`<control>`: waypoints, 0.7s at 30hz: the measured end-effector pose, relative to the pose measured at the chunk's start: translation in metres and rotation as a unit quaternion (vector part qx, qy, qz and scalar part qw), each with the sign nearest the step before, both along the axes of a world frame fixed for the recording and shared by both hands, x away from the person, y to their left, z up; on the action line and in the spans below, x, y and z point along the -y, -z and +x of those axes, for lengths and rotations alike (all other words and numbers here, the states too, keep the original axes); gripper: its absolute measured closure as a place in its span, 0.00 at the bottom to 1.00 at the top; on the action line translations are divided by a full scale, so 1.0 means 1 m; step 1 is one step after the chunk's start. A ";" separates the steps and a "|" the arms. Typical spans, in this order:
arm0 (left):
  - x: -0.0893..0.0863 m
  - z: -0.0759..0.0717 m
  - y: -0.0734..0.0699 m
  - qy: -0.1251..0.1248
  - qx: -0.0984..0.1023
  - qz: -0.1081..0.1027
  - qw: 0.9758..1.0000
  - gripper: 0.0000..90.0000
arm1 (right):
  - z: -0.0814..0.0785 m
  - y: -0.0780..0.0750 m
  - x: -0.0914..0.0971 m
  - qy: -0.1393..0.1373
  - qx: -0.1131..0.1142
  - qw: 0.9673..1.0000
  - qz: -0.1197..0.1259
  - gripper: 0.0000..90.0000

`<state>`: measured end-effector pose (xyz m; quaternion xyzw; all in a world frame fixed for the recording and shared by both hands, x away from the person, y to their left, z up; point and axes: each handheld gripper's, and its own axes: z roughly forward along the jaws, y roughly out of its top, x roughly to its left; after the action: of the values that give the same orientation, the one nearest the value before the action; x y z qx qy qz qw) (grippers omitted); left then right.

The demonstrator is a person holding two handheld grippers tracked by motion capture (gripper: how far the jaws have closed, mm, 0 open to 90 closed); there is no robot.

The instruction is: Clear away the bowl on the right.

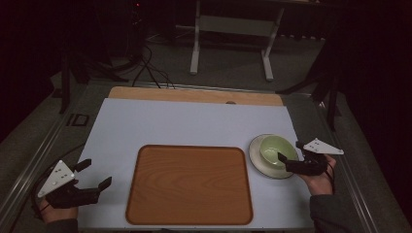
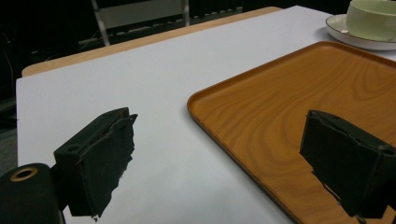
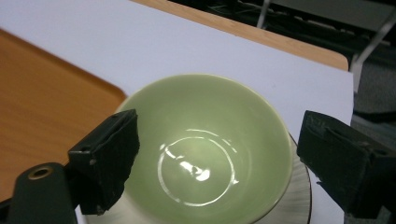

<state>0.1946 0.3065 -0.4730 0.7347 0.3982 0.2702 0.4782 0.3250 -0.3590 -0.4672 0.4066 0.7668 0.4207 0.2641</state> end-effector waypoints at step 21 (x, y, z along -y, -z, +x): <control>0.000 0.000 0.000 -0.006 0.002 0.003 1.000 0.13 | 0.033 0.013 0.010 0.006 -0.061 0.998 -0.016 0.37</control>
<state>0.1945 0.3060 -0.4728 0.7331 0.4004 0.2757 0.4756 0.3576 -0.3692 -0.4802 0.4317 0.7856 0.3811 0.2264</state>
